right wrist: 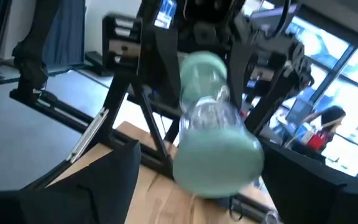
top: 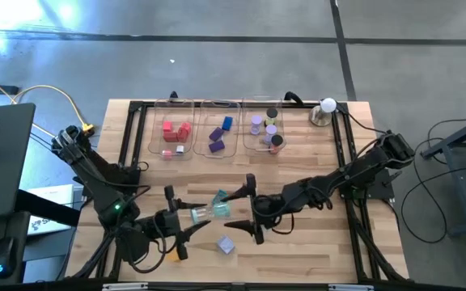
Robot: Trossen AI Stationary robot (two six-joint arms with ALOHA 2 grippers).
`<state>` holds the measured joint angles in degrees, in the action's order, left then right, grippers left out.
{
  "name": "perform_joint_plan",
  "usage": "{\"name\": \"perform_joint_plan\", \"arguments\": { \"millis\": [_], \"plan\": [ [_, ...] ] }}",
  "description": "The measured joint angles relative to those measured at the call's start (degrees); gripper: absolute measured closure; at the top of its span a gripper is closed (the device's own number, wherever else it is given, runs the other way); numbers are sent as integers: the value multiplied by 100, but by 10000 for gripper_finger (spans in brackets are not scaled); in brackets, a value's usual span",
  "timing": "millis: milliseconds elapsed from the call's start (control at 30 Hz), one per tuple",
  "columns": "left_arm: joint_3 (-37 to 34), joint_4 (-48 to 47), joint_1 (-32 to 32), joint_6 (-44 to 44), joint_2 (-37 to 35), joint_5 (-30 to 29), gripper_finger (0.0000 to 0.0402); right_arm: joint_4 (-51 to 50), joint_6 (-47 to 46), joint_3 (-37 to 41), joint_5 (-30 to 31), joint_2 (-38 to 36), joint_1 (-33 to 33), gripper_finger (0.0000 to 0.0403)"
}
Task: Pick & Place Office items
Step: Put the green hourglass into the right transparent bin
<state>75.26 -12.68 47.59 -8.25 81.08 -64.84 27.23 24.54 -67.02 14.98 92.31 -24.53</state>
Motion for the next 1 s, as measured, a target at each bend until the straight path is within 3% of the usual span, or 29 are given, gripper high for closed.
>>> {"name": "perform_joint_plan", "arguments": {
  "millis": [267,533,1000],
  "plan": [
    [0,90,-227,-56,4,153,222,382,809,0,-38,135,52,97],
    [0,388,-283,116,15,354,222,1528,1851,0,-36,584,10,97],
    [0,563,-152,323,15,352,222,1741,1954,0,-31,627,63,97]
  ]
}}
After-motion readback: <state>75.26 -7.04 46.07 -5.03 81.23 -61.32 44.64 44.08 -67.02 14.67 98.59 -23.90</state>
